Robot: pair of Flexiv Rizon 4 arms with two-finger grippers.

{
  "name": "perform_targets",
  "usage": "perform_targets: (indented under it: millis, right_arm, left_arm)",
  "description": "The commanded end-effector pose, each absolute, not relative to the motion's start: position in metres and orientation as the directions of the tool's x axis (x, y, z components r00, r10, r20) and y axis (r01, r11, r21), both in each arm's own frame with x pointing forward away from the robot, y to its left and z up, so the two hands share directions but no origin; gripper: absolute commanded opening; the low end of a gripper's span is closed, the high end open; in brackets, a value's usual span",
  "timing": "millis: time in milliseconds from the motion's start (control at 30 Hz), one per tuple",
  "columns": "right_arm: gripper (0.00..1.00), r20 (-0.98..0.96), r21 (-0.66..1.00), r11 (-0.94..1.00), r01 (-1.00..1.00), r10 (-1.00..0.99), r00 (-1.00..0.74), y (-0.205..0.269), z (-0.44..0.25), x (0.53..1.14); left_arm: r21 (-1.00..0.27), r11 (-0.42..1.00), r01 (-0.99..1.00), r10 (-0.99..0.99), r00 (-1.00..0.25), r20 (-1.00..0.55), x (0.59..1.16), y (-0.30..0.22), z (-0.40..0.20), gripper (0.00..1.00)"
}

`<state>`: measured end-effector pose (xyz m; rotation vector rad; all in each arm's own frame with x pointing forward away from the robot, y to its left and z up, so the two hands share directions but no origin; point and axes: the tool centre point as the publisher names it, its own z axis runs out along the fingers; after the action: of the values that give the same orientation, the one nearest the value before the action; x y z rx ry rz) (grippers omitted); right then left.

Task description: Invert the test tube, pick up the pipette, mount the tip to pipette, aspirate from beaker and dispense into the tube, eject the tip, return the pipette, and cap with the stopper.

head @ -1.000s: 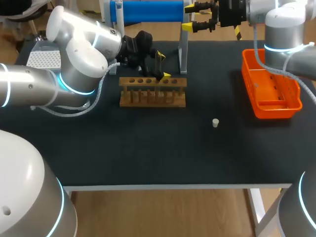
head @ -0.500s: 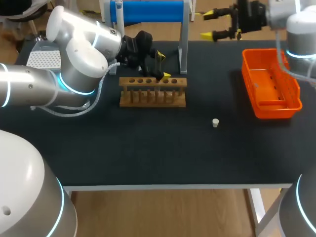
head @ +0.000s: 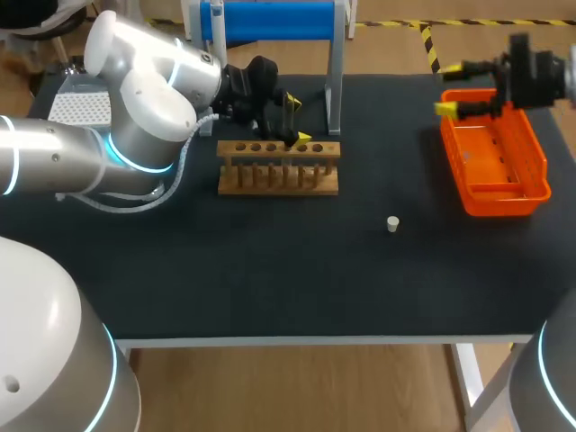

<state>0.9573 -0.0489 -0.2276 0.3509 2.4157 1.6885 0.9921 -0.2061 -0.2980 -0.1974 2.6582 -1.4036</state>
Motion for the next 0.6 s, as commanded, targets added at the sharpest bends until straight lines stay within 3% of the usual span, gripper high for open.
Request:
perform_targets:
  millis: [33, 333, 600]
  right_arm:
    - [1.00, -0.020, 0.935, 0.340, 0.098, 0.328, -0.944, -0.068, -0.238, 0.902]
    - [1.00, 0.045, 0.915, 0.366, 0.168, 0.321, -0.946, -0.068, -0.282, 0.864]
    - [1.00, 0.000, 0.937, 0.335, 0.102, 0.292, -0.956, -0.049, -0.322, 0.848]
  left_arm:
    - [-0.829, 0.557, -0.054, -0.176, -0.983, -0.055, 0.992, -0.206, -0.299, 1.00]
    - [-0.829, 0.557, -0.054, -0.176, -0.983, -0.055, 0.992, -0.206, -0.299, 1.00]
    - [-0.829, 0.557, -0.054, -0.176, -0.983, -0.055, 0.992, -0.206, -0.299, 1.00]
